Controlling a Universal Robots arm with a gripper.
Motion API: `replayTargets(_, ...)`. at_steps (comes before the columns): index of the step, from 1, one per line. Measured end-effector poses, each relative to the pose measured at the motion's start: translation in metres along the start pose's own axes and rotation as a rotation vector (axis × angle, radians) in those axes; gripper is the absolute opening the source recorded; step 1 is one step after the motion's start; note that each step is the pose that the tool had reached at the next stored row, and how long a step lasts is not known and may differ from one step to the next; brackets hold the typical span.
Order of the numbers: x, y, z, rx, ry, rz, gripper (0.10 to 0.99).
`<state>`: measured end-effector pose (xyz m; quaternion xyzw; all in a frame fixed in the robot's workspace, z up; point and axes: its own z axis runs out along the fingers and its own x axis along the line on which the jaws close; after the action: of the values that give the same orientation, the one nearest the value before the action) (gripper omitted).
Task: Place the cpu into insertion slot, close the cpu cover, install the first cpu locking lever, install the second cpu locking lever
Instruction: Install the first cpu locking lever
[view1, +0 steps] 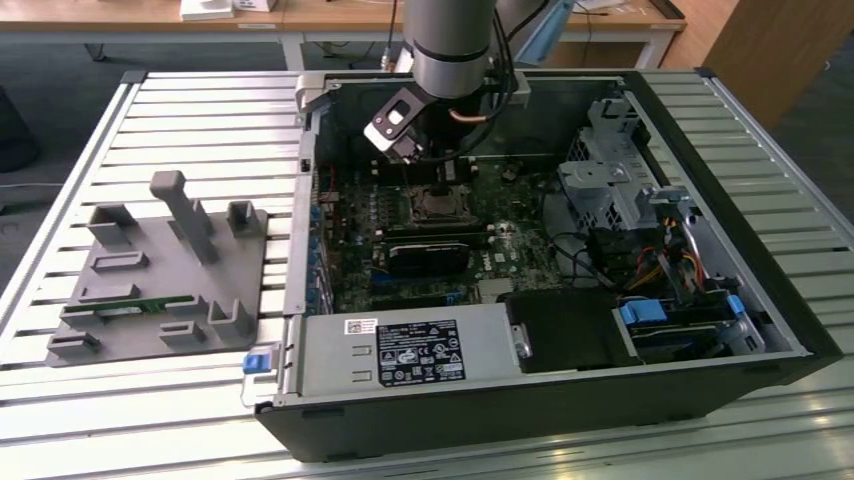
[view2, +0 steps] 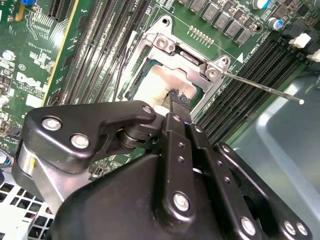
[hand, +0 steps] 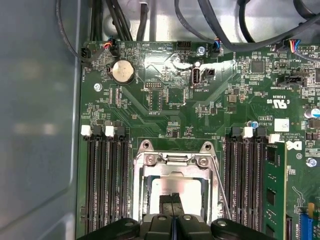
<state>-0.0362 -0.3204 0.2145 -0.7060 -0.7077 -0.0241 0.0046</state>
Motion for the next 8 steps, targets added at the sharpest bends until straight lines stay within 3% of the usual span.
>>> replayTargets(8, 0.0005, 0.0006, -0.0121, 0.0, 0.0001, 0.0, 0.106)
